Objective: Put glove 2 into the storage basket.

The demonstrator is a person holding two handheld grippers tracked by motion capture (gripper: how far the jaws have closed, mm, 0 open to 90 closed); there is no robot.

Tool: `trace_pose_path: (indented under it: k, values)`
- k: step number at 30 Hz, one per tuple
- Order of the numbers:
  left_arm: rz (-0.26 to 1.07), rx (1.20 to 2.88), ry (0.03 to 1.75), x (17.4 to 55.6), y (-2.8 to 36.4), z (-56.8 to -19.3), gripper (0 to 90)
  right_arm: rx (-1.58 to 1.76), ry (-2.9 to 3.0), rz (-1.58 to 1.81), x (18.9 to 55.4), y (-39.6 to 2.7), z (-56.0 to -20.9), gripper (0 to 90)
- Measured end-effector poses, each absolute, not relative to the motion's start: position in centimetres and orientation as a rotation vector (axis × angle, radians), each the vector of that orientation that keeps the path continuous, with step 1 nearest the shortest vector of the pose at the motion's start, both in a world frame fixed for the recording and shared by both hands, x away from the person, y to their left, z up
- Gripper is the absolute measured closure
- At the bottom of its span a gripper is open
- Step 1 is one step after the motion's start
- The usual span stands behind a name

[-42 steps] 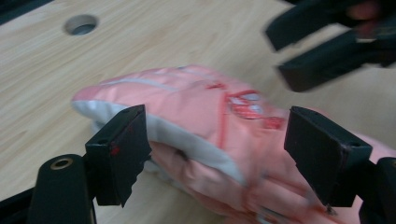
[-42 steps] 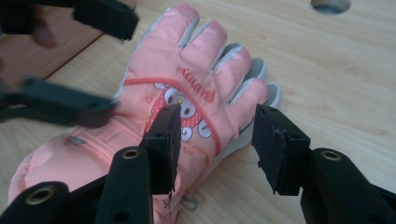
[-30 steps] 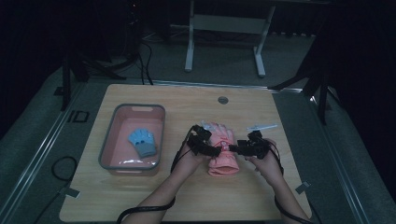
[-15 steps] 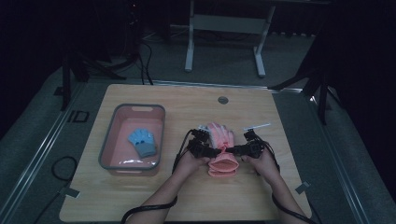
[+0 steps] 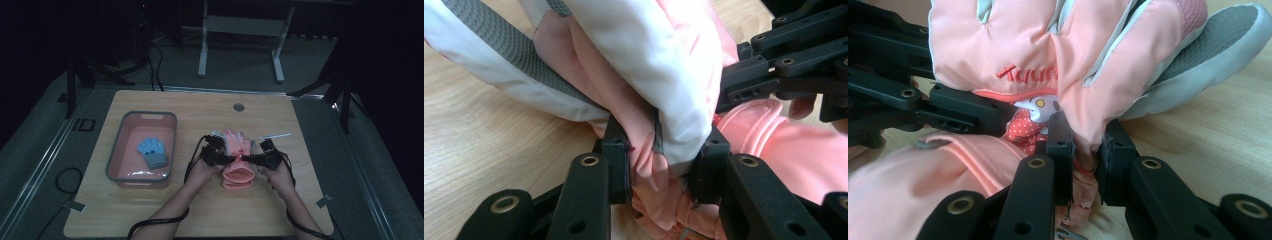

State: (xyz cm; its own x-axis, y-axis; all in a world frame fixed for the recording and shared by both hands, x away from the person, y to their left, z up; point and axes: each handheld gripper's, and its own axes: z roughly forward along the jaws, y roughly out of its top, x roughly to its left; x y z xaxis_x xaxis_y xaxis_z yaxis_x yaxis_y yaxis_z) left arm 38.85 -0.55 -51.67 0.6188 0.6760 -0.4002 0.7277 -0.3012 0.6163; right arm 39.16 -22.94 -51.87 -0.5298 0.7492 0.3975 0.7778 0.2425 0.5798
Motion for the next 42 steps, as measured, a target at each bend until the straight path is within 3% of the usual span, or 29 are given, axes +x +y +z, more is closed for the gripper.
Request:
trace_pose_path:
  k: [22, 42]
  values:
    - [0.021, 2.033, 1.065, 37.5, 5.7, -43.7, 67.6, -1.416, -2.498, -1.336, 38.2, -17.1, -44.4, 78.4]
    - [0.066, 2.031, 1.105, 37.3, 13.2, -40.3, 67.5, -1.302, -2.546, -1.347, 39.1, -9.7, -41.2, 78.3]
